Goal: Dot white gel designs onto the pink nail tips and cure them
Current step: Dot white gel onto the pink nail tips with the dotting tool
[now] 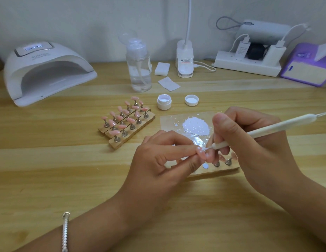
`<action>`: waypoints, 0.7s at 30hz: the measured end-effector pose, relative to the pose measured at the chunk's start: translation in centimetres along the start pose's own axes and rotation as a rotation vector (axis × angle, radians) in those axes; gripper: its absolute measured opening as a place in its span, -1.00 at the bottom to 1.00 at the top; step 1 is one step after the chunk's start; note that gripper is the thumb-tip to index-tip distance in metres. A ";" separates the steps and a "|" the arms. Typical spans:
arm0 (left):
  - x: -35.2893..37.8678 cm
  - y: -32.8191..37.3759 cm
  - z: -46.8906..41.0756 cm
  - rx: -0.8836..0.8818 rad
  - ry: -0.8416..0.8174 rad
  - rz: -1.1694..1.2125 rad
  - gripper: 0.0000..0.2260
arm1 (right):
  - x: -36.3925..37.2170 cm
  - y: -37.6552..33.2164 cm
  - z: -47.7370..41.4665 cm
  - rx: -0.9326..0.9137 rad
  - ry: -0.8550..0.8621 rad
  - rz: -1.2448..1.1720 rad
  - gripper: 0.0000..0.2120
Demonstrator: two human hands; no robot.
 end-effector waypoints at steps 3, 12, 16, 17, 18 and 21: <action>0.0 0.1 0.0 0.012 0.004 -0.004 -0.87 | 0.0 -0.1 0.1 -0.002 0.007 -0.002 -0.68; 0.0 0.1 0.0 0.023 0.005 -0.006 -0.87 | 0.0 -0.2 0.0 0.001 0.002 0.010 -0.69; 0.0 0.1 -0.1 0.022 0.009 -0.004 -0.85 | -0.1 0.0 0.1 0.005 0.002 0.009 -0.69; 0.0 0.1 -0.1 0.021 0.007 -0.003 -0.86 | -0.1 0.0 0.1 0.006 0.000 0.010 -0.69; 0.0 0.1 -0.1 0.020 0.006 -0.005 -0.86 | -0.1 0.0 0.0 0.007 -0.001 0.013 -0.70; 0.1 0.1 0.0 0.016 0.006 -0.008 -0.88 | -0.2 0.1 0.0 0.009 0.001 0.043 -0.70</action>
Point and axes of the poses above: each hand's wrist, its own z-axis away from the middle knuckle, its own x-axis out of the palm, y = z × x, the point moved 5 cm from there along -z, towards the middle knuckle, and after that the axes turned 3 degrees about y, right-handed, at the moved point
